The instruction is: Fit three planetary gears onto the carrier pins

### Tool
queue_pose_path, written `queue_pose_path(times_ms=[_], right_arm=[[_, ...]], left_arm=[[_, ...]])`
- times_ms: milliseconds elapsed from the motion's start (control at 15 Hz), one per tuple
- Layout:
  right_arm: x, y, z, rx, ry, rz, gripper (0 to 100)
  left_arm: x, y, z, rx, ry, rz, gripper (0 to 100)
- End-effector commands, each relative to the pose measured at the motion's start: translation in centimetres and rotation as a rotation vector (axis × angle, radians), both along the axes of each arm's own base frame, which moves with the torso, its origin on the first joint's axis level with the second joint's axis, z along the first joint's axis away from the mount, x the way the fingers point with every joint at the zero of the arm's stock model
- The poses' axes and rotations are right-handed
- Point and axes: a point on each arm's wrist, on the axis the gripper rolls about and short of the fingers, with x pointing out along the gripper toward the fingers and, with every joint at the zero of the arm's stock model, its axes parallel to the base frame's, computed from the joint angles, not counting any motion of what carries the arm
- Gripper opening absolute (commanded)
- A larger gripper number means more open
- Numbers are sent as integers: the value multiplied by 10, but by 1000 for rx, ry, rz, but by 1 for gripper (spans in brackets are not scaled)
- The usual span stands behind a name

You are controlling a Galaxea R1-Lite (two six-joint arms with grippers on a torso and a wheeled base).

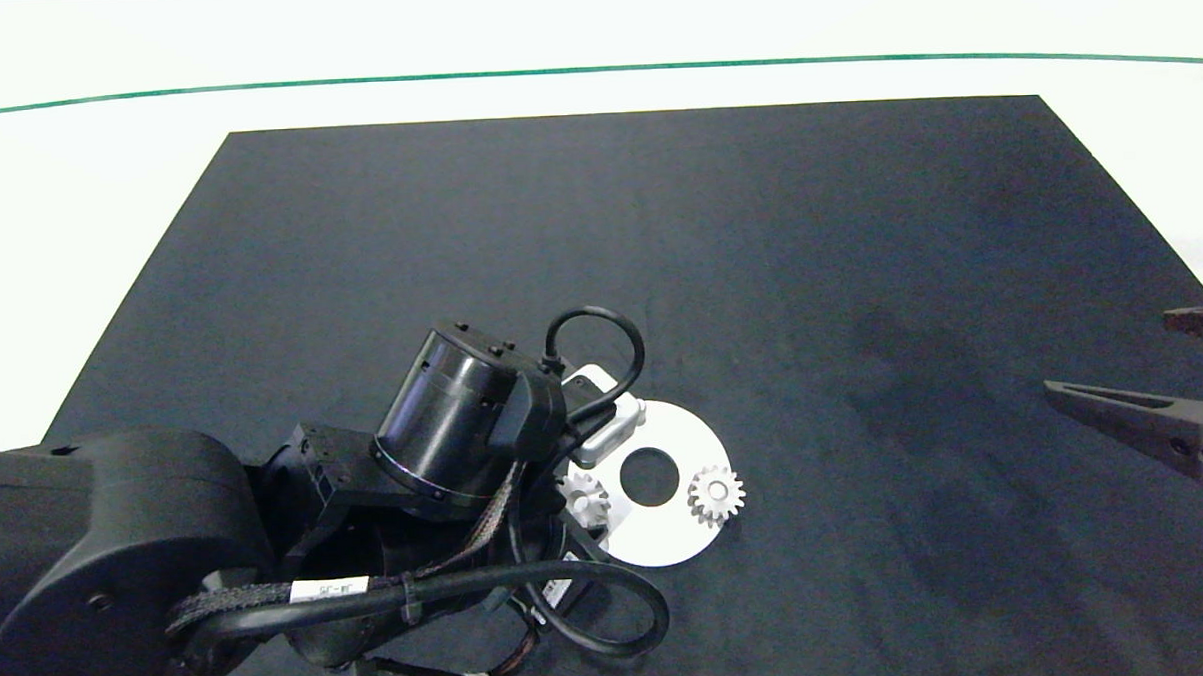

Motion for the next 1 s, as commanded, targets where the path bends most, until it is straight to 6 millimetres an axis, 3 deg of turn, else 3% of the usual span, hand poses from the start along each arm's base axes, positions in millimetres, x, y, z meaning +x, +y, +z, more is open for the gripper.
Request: queue_pose_path(times_ms=[67,1000], right_arm=[[0,0,0,-1,0,0,100],[0,0,0,-2,1,0,100]], left_arm=[[0,-1,-2,16,-1,-10,22],[-2,-7,-3,41,-23,-22,22]])
